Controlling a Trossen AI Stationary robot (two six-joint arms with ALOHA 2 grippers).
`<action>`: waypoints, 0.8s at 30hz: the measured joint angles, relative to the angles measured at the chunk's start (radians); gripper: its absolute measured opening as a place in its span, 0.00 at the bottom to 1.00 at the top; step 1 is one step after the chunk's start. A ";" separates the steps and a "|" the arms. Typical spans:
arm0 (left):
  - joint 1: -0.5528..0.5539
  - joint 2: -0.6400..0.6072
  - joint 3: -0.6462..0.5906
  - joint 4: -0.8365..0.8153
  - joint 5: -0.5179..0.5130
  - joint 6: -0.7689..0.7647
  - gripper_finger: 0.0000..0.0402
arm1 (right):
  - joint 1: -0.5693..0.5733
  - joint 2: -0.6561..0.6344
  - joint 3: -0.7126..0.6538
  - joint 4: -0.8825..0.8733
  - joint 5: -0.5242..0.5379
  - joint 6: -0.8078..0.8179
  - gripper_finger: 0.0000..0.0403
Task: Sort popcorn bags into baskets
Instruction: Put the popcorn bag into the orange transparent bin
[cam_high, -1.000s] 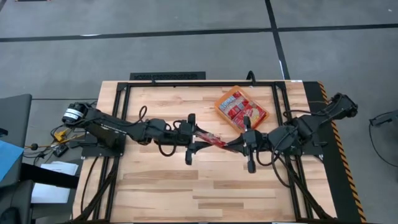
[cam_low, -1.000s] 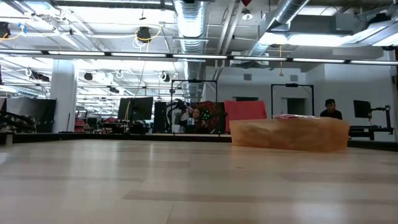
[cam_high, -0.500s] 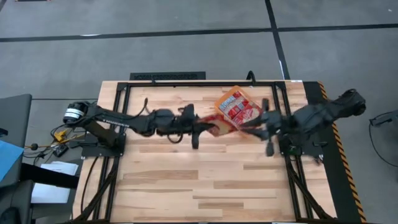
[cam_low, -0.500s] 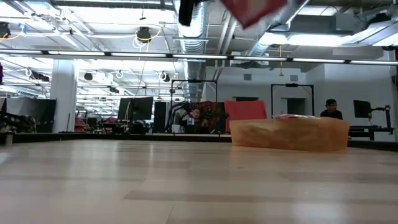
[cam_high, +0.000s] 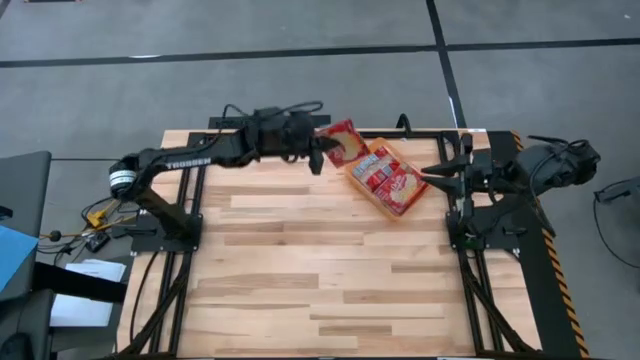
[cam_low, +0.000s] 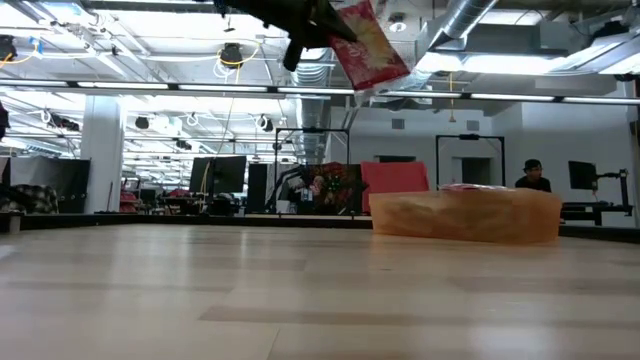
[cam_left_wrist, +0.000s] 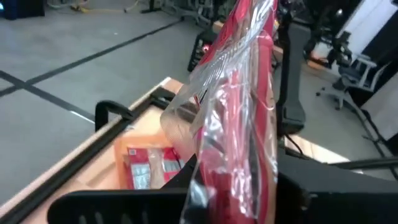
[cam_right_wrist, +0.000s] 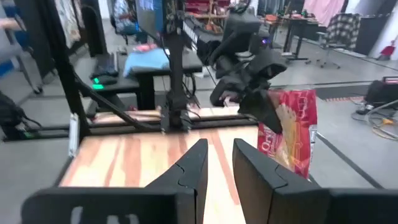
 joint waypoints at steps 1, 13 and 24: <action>0.021 0.016 0.016 -0.004 0.027 -0.009 0.02 | 0.000 -0.003 0.000 -0.017 0.010 -0.002 0.24; 0.095 0.488 0.632 -0.379 0.334 0.054 0.02 | 0.000 -0.008 0.000 -0.093 0.037 -0.031 0.24; 0.144 0.829 1.029 -0.639 0.515 0.247 0.03 | 0.000 -0.012 0.000 -0.136 0.042 0.022 0.24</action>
